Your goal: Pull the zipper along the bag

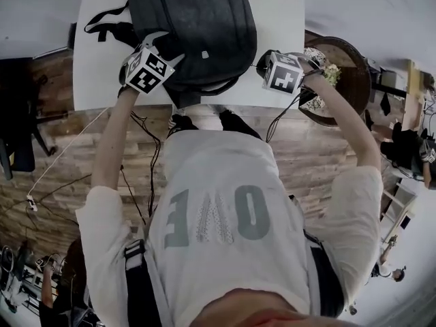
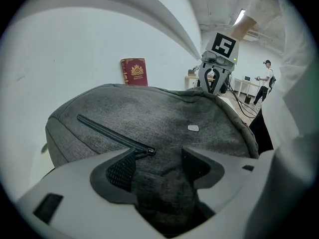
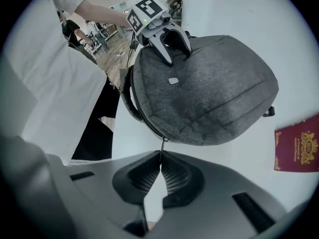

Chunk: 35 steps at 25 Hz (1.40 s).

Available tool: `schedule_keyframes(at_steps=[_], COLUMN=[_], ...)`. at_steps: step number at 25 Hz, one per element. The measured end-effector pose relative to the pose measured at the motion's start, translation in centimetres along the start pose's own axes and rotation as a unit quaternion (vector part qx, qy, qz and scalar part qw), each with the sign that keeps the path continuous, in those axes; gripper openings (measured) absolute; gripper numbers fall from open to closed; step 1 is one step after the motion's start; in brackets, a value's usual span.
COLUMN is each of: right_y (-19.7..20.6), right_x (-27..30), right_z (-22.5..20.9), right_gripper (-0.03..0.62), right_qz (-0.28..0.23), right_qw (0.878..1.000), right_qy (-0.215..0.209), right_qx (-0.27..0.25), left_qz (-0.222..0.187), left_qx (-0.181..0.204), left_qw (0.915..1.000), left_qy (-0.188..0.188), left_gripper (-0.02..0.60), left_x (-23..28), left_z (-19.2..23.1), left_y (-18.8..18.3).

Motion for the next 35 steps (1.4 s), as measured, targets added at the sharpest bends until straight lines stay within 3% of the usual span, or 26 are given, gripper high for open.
schedule_keyframes(at_steps=[6, 14, 20, 25, 35], right_y=[-3.2, -6.5, -9.5, -11.5, -15.4], right_x=[0.1, 1.1, 1.8, 2.0, 3.2], right_z=[2.8, 4.7, 5.7, 6.1, 7.4], right_gripper=[0.031, 0.031, 0.031, 0.032, 0.034], right_qz=[-0.038, -0.081, -0.111, -0.157, -0.199], right_qw=[0.996, 0.985, 0.975, 0.958, 0.942], right_qy=[-0.077, -0.112, -0.155, -0.178, -0.191], right_qx=[0.037, 0.107, 0.116, 0.158, 0.193], left_qz=[0.0, -0.007, -0.005, -0.006, -0.01], left_qx=[0.001, 0.003, 0.005, 0.006, 0.017], left_qw=[1.0, 0.9999, 1.0, 1.0, 0.9998], left_qy=[-0.003, -0.01, -0.005, -0.004, 0.001], left_gripper=[0.296, 0.295, 0.296, 0.295, 0.295], left_x=[0.4, -0.1, 0.1, 0.2, 0.1], left_z=[0.5, -0.1, 0.2, 0.1, -0.2], left_y=[-0.4, 0.2, 0.1, -0.2, 0.3])
Point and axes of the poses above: the fingertips, and each gripper's own axes: x forward along the fingers, z to its left, y out of its underside, the point moved 5 cm from there along -x, backward along the fingers, and after that the axes turned 12 degrees about -y, right-handed, at the moved point
